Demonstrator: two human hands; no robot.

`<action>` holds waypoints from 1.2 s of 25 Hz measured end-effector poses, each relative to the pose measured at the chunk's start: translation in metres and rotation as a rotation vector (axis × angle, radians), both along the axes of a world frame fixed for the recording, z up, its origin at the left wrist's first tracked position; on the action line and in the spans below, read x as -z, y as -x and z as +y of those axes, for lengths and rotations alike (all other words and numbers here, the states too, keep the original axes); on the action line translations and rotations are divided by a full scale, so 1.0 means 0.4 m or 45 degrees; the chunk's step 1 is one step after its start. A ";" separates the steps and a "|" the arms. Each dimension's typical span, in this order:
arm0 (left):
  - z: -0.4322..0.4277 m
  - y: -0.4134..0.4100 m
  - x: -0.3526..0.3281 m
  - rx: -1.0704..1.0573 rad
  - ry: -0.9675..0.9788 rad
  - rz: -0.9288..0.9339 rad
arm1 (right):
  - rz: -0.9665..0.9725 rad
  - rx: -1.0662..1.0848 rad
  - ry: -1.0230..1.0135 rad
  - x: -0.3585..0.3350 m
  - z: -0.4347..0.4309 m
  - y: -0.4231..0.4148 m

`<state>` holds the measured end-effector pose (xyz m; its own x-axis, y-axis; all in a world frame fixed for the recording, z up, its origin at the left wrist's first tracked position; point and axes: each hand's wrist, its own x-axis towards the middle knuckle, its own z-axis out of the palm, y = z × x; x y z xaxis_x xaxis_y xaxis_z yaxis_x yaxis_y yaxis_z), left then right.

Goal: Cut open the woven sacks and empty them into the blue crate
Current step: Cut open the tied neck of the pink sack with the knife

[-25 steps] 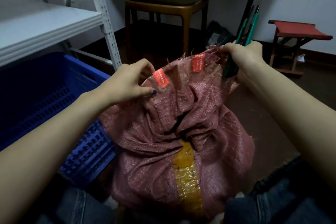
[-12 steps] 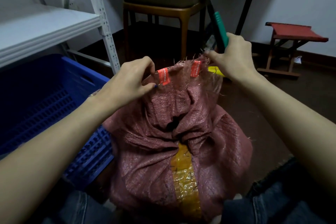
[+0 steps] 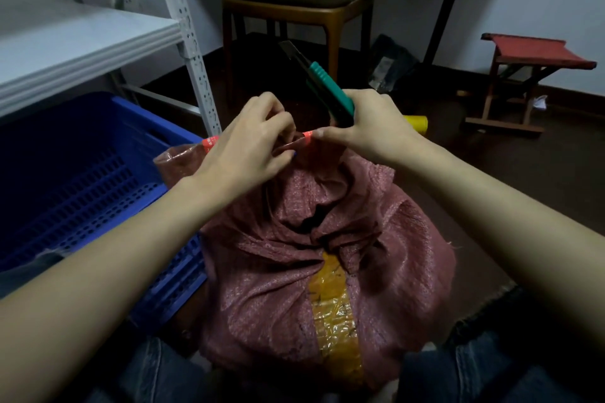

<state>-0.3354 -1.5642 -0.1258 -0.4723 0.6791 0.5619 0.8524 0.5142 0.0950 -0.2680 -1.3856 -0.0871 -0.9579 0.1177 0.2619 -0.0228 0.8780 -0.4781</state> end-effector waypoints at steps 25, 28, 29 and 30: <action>0.015 -0.035 -0.009 -0.088 0.214 0.074 | -0.587 0.357 1.717 0.014 -0.011 0.025; 0.020 -0.048 -0.015 -0.082 0.202 0.091 | -0.595 0.403 1.754 0.007 -0.004 0.026; 0.020 -0.050 -0.016 -0.076 0.187 0.090 | -0.590 0.416 1.795 0.004 -0.003 0.026; 0.021 -0.051 -0.017 -0.075 0.163 0.081 | -0.586 0.412 1.828 0.003 -0.002 0.027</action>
